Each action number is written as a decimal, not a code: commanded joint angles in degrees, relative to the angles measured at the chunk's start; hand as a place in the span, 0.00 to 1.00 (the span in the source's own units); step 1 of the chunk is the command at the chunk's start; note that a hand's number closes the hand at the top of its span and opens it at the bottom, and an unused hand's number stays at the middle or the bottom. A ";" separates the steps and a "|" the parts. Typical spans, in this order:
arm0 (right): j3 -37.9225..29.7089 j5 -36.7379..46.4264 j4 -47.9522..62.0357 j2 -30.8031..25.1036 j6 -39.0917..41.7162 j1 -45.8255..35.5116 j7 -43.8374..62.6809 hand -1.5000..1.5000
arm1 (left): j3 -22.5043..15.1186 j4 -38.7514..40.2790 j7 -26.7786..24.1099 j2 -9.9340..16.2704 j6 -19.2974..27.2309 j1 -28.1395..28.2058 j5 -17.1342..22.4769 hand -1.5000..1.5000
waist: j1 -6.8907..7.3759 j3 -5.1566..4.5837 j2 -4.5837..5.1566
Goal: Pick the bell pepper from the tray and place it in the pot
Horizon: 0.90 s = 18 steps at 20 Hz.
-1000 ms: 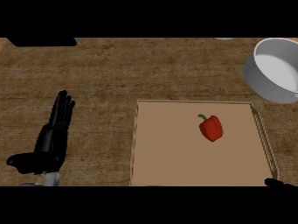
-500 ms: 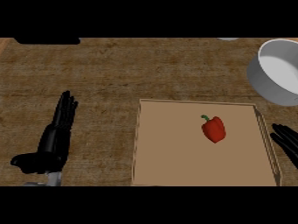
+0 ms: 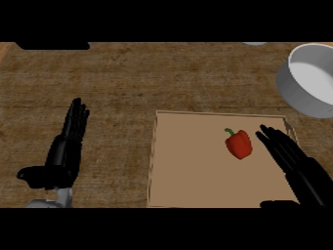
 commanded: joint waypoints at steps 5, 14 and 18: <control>2.05 6.00 4.30 3.62 4.30 -2.40 5.92 0.00 | 1.81 -5.99 4.14 0.71 -1.51 2.11 -1.12 0.50 | -0.03 0.03 -0.09; -0.40 8.88 15.55 8.02 1.85 -9.91 2.19 0.00 | 1.09 -0.53 0.45 -5.65 -0.88 1.89 -6.21 0.50 | -0.05 0.03 -0.05; -2.06 9.19 19.96 8.03 -0.17 -10.27 -1.70 0.00 | 5.45 -3.47 1.32 -2.90 -4.78 2.88 -3.85 0.50 | -0.01 0.03 -0.06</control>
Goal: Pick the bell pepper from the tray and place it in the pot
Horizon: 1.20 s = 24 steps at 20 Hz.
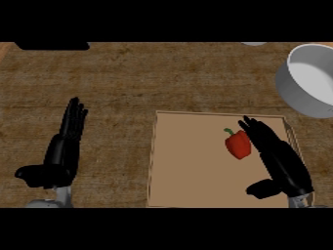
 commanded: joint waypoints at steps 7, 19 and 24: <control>-2.73 1.28 8.32 2.79 0.80 -6.84 -1.19 0.00 | -1.18 -4.52 4.07 -2.77 0.57 1.28 -3.99 0.50 | 0.11 0.17 0.10; -5.01 5.54 15.16 4.10 -14.80 -10.45 -9.76 1.00 | 0.66 -2.32 -0.33 -2.82 -2.32 3.60 -3.37 0.50 | 0.24 0.18 0.14; -1.92 11.35 14.63 7.73 -9.54 -11.49 0.40 1.00 | 1.14 -2.01 0.94 -2.54 -2.71 1.50 -3.71 0.50 | 0.51 0.15 0.20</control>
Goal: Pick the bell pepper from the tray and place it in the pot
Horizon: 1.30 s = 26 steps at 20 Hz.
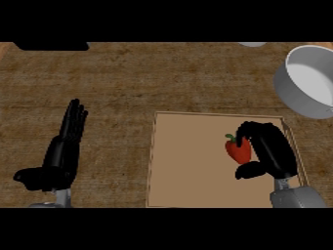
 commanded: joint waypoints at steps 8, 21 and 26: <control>6.42 5.51 16.00 8.95 11.25 -22.29 33.74 1.00 | 0.70 -1.24 0.53 1.20 -2.02 0.46 0.99 0.50 | 1.91 0.69 0.67; 12.58 18.34 -3.42 9.10 7.00 -23.49 49.82 1.00 | 1.32 -1.09 -0.11 0.46 -2.02 1.01 0.52 0.50 | 0.09 0.66 0.31; 5.91 19.20 -7.50 5.65 9.77 -23.98 50.75 1.00 | 3.57 2.85 -1.53 0.14 -2.11 -1.56 1.32 0.50 | -0.12 0.65 0.44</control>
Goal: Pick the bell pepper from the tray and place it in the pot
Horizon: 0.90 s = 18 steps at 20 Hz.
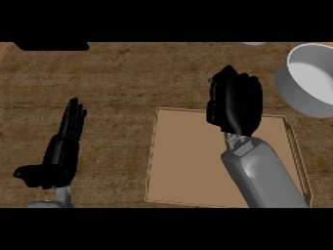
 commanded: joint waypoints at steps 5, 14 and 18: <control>-8.14 0.45 -6.04 -4.98 0.89 1.83 0.95 1.00 | 0.22 -0.84 0.68 0.11 -0.88 -0.18 -0.22 0.50 | -0.04 0.04 0.09; -20.08 -5.98 -0.29 -13.57 -3.20 4.97 -7.94 1.00 | 1.50 0.91 -1.36 -0.05 -1.76 0.24 -0.04 0.50 | 0.03 0.04 0.19; -28.14 -12.06 4.95 -20.12 -3.17 2.50 -13.88 1.00 | 0.64 2.08 -3.53 -1.05 -2.40 2.27 0.11 0.50 | 0.17 0.04 0.22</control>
